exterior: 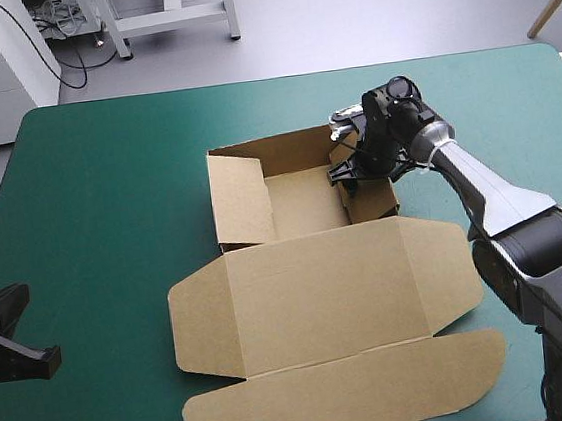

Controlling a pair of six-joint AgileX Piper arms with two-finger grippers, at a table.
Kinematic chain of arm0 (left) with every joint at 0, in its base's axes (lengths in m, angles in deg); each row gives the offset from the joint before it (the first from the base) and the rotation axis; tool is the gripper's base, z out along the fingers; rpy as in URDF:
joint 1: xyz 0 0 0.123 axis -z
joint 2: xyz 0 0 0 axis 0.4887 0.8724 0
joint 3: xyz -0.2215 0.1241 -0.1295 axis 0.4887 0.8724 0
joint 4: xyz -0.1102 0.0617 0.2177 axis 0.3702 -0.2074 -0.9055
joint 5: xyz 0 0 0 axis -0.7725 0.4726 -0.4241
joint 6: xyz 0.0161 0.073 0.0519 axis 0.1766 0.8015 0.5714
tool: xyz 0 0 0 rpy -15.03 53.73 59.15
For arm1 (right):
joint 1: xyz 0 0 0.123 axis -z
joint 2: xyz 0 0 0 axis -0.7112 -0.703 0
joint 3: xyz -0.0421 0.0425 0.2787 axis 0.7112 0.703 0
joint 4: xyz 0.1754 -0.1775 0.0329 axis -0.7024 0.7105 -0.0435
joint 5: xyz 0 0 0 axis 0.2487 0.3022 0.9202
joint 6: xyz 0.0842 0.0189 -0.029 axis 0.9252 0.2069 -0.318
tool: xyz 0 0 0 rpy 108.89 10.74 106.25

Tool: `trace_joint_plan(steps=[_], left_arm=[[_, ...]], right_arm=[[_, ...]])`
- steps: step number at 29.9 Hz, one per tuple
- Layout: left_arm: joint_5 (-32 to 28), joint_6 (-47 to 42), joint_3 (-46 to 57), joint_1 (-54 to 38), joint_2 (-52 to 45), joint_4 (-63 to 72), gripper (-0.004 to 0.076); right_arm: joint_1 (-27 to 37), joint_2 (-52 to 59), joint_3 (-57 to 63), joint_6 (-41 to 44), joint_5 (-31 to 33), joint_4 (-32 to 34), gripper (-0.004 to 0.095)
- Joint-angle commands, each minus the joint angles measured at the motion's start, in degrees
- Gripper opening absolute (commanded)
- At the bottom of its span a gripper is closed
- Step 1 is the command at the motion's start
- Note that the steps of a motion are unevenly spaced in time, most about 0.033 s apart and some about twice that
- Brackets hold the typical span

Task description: Fold the box

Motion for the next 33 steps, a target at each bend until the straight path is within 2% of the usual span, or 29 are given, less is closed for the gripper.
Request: trace_joint_plan(steps=[1,3,4,5,12,18,26,33], left_arm=[[2.5,-0.6,-1.2,0.1,0.4,-0.2,-0.0010],[2.5,-0.6,-1.2,0.1,0.4,-0.2,-0.0010],[2.5,-0.6,-1.2,0.1,0.4,-0.2,-0.0010],[2.5,-0.6,-1.2,0.1,0.4,-0.2,-0.0010],[2.5,-0.6,-1.2,0.1,0.4,-0.6,-0.0010],[2.5,-0.6,-1.2,0.1,0.4,-0.7,-0.0010],[2.5,-0.6,-1.2,0.1,0.4,-0.7,-0.0010],[2.5,-0.6,-1.2,0.1,0.4,-0.4,-0.0010]], right_arm=[[0.3,3.1,-1.2,-0.7,-0.4,0.2,0.0511],[0.3,3.1,-1.2,-0.7,-0.4,0.4,0.0274],[0.3,3.1,-1.2,-1.1,-0.4,0.5,0.0100],[0.3,3.1,-1.2,-1.4,-0.4,0.5,-0.0012],[4.2,3.6,-5.2,-4.7,-0.4,0.7,-0.0019],[17.6,3.9,-13.3,-5.0,-0.4,0.7,-0.0019],[37.3,2.5,-14.2,-5.0,-0.4,0.6,-0.0019],[47.3,-0.1,-14.2,-4.1,-0.4,0.5,-0.0007]])
